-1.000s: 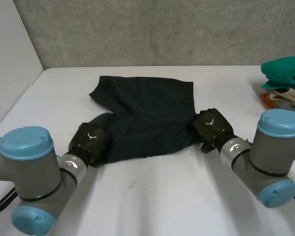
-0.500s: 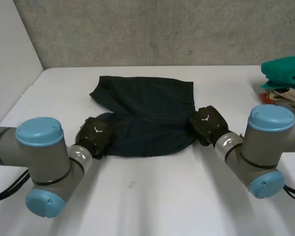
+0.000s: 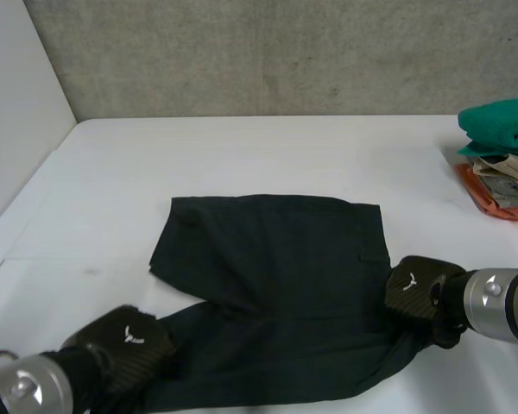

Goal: Fold the laundry.

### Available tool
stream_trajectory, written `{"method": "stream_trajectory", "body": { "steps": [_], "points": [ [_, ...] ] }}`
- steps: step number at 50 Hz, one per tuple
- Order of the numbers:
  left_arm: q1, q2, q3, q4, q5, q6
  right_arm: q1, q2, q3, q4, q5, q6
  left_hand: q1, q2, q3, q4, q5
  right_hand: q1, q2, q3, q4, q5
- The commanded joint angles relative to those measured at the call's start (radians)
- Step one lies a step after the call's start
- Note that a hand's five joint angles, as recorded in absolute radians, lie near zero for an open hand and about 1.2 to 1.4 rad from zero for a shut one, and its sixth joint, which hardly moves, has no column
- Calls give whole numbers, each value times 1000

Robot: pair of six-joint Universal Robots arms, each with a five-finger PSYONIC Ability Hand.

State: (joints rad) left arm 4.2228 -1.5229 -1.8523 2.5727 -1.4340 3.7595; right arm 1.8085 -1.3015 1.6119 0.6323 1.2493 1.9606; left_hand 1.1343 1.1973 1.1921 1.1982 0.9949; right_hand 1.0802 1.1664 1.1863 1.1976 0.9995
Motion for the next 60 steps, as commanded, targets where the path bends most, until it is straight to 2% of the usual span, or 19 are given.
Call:
{"method": "stream_trajectory", "body": {
  "steps": [1,7,14,19,20,21,22,23,24,25,28,32,36,38,43,47,50,57,60],
  "points": [
    [6,-201,183,269,-83,-17,43,102,-154,-153,27,243,262,199,204,198,227,316,230,210,199,222],
    [-15,-351,371,466,-131,-59,77,188,-277,-412,93,443,262,199,204,198,227,316,230,210,199,222],
    [-15,-580,631,753,-193,-87,150,327,-380,-716,200,474,262,199,204,198,227,316,230,210,199,222],
    [-29,-741,807,765,-209,-50,186,453,-463,-862,257,437,262,199,204,198,227,316,230,210,199,222],
    [-33,-764,833,762,-207,-44,190,474,-477,-884,263,428,262,199,204,198,227,217,131,111,99,123],
    [-37,-787,858,758,-204,-46,193,494,-487,-905,266,422,262,199,204,198,227,-89,-176,-195,-207,-183],
    [-43,-824,896,750,-192,-44,201,533,-512,-952,280,406,-95,-158,-153,-159,-130,-755,-841,-861,-872,-849],
    [-46,-841,912,744,-189,-40,204,551,-524,-983,291,399,-488,-551,-546,-552,-523,-906,-992,-1012,-1023,-1000],
    [-50,-853,930,736,-189,-38,207,567,-536,-1009,305,390,-873,-936,-931,-937,-908,-906,-992,-1012,-1023,-1000],
    [-64,-862,952,721,-198,-40,210,583,-550,-1064,334,376,-960,-1023,-1018,-1024,-995,-906,-992,-1012,-1023,-1000],
    [-72,-847,956,706,-232,-46,210,564,-550,-1125,374,370,-960,-1023,-1018,-1024,-995,-906,-992,-1012,-1023,-1000],
    [-73,-760,894,682,-296,-81,203,456,-498,-1117,388,429,-960,-1023,-1018,-1024,-995,-906,-992,-1012,-1023,-1000],
    [-72,-616,730,670,-316,-151,177,308,-413,-978,330,538,-960,-1023,-1018,-1024,-995,-906,-992,-1012,-1023,-1000],
    [-73,-567,662,666,-303,-173,161,266,-388,-887,293,564,-960,-1023,-1018,-1024,-995,-906,-992,-1012,-1023,-1000],
    [-80,-424,435,647,-200,-245,105,179,-305,-547,170,650,-960,-1023,-1018,-1024,-995,-560,-646,-666,-678,-654],
    [-84,-363,313,643,-123,-305,75,169,-230,-396,121,702,-960,-1023,-1018,-1024,-995,-501,-587,-607,-618,-594],
    [-89,-335,246,646,-91,-352,66,171,-175,-410,104,713,-960,-1023,-1018,-1024,-995,-506,-593,-612,-624,-600],
    [-96,-330,194,681,-100,-402,71,228,-41,-699,122,696,-960,-1023,-1018,-1024,-995,-506,-593,-613,-624,-600],
    [-98,-336,191,696,-109,-408,77,254,-32,-762,147,690,-960,-1023,-1018,-1024,-995,-506,-593,-612,-624,-600]
  ]
}}
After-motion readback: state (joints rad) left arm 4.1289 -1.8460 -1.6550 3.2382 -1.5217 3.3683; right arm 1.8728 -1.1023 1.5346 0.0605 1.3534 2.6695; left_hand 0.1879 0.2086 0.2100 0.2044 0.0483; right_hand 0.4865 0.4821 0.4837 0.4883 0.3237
